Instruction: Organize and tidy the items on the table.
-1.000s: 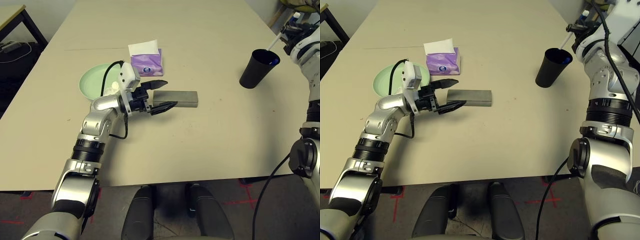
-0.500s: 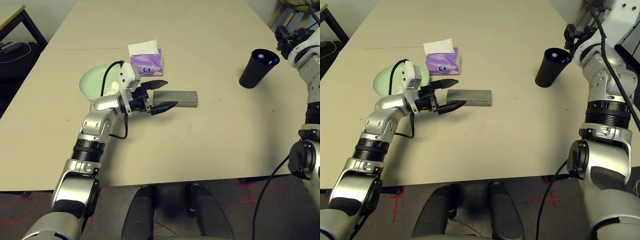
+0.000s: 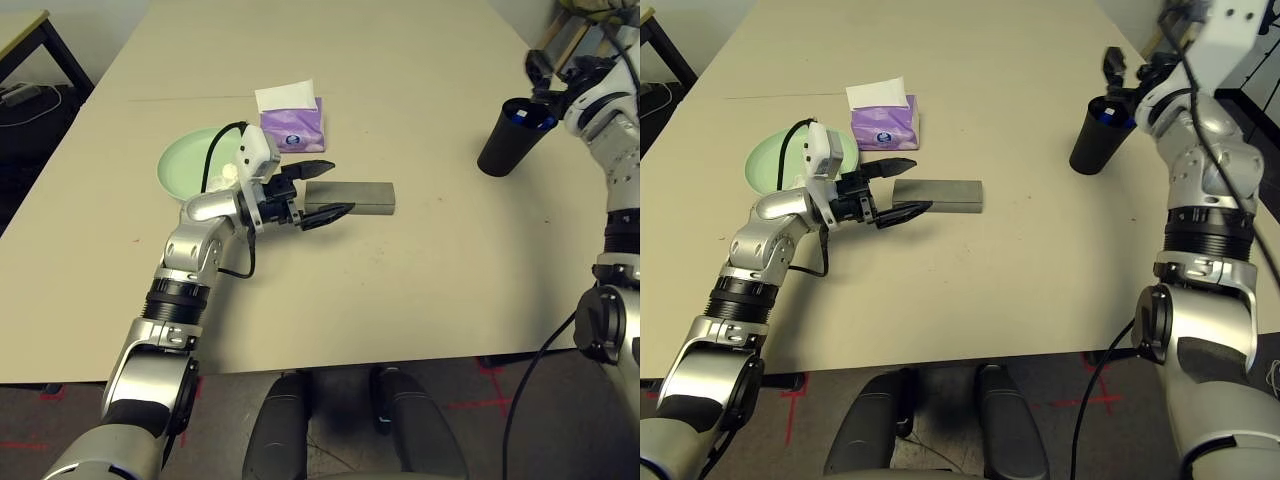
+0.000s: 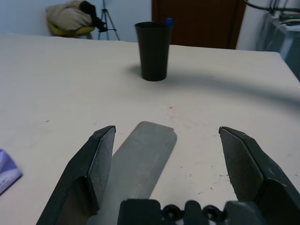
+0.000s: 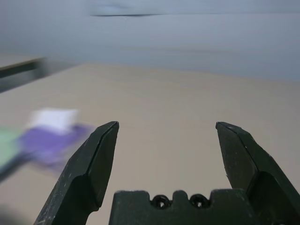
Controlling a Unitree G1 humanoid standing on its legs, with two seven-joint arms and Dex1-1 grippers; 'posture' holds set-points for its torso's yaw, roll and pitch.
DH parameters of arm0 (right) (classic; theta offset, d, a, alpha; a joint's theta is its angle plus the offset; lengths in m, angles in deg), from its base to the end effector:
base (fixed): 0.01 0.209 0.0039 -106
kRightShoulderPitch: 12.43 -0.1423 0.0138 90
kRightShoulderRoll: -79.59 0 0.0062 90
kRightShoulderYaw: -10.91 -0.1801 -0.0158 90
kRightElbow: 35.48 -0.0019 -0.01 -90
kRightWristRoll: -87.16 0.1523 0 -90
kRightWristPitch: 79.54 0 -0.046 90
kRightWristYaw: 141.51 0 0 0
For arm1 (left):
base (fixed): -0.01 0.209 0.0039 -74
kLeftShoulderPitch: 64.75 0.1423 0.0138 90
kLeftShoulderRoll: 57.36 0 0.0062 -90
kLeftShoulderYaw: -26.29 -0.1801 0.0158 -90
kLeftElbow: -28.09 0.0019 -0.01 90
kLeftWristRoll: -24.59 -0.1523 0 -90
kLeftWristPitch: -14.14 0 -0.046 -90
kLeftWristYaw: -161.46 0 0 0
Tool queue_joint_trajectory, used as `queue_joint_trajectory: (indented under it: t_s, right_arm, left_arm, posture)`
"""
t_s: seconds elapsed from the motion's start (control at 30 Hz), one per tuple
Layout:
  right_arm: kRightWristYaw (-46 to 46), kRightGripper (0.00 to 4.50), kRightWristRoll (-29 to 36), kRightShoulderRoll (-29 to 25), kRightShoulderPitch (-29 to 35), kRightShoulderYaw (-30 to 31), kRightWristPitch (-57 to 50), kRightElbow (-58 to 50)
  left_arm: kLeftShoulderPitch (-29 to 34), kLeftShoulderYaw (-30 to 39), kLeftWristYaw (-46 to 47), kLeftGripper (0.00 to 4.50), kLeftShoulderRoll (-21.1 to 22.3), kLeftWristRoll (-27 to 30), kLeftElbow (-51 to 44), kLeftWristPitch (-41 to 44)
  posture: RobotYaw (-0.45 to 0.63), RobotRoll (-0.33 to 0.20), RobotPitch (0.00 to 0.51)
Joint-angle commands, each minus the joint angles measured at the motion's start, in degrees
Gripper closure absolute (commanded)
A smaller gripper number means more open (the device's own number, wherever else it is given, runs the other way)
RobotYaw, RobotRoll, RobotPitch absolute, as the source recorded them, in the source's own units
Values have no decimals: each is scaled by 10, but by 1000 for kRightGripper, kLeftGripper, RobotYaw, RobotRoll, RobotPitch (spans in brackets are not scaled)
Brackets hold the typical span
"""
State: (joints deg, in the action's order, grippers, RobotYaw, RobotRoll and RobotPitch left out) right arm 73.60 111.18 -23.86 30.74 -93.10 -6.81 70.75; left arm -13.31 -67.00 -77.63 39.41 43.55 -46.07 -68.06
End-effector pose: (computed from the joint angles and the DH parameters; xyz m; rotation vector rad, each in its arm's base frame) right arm 0.3194 -0.2500 0.2481 -0.0266 -0.3488 0.4959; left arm 0.3249 0.1816 0.1785 0.2058 -0.1737 -1.1345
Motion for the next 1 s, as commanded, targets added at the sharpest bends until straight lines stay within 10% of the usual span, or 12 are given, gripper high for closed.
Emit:
queue_joint_trajectory:
  t_s: [0.03, 0.53, 1.0]
  right_arm:
    - [63, 28, 14, -1, 40, 1, 40, -7]
    - [-46, 28, -27, 40, 134, -10, 32, -18]
    - [-274, 28, -123, 117, 223, -56, 245, -4]
  left_arm:
    - [12, 4, 77, 0, -7, -51, 1, -32]
    - [50, 193, 579, 0, -74, -137, -36, -26]
    - [158, 224, 478, 0, -19, -74, -43, -38]
  posture:
    - [125, 0, 122]
    - [143, 0, 117]
    - [130, 0, 114]
